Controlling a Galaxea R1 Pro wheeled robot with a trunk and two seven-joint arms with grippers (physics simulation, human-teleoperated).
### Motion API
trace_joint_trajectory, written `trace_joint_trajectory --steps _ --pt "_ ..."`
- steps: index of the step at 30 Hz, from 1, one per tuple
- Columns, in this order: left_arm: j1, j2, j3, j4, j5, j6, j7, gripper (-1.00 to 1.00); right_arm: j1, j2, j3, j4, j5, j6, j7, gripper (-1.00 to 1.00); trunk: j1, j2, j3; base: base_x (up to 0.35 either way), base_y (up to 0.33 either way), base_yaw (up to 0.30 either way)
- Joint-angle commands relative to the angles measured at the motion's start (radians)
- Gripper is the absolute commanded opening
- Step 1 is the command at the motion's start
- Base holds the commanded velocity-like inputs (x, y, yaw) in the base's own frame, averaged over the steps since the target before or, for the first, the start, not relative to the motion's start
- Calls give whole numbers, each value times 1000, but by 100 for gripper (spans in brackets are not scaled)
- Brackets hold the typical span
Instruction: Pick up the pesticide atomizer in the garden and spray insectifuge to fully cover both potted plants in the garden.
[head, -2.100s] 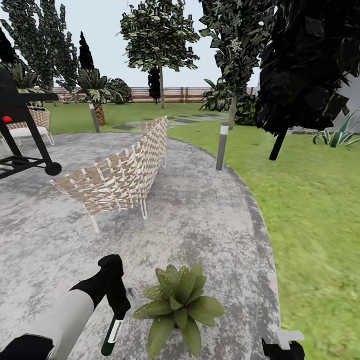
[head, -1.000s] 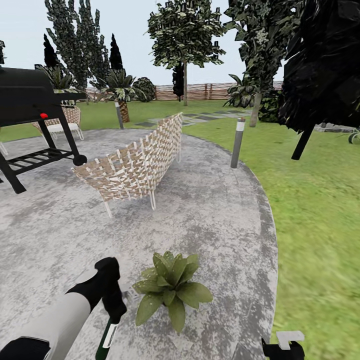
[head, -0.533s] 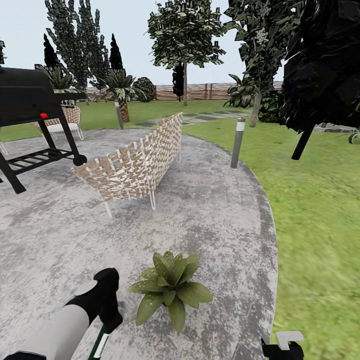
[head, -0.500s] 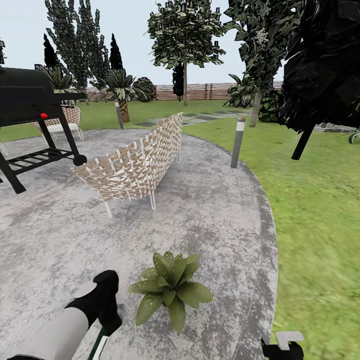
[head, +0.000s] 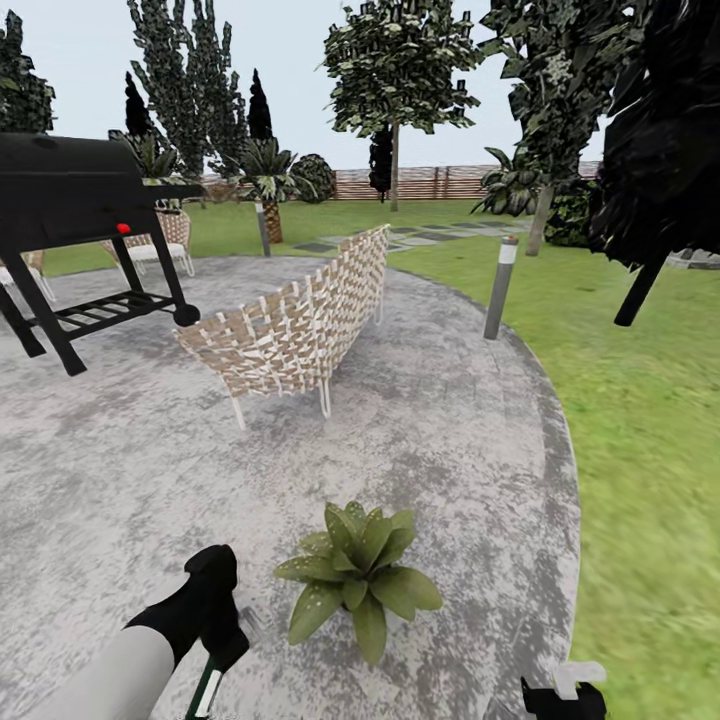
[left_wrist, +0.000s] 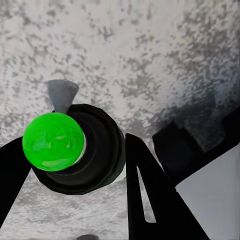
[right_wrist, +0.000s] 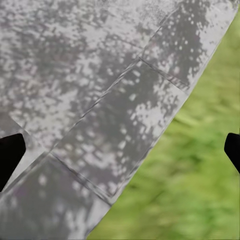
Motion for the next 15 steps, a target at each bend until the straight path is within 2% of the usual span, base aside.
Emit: trace_joint_trajectory --steps 1,7,15 --pt "0 1 -5 -6 -5 5 -9 -100 -1 0 -5 2 11 -3 -6 100 0 0 -1 0 0 277" --pt "0 -4 -5 -12 -4 5 0 -100 -1 -1 -5 2 11 -3 -6 100 0 0 -1 -53 -25 265" --pt "0 -10 -2 -12 -4 5 26 -100 -1 -1 -5 2 11 -3 -6 100 0 0 -1 -216 -206 28"
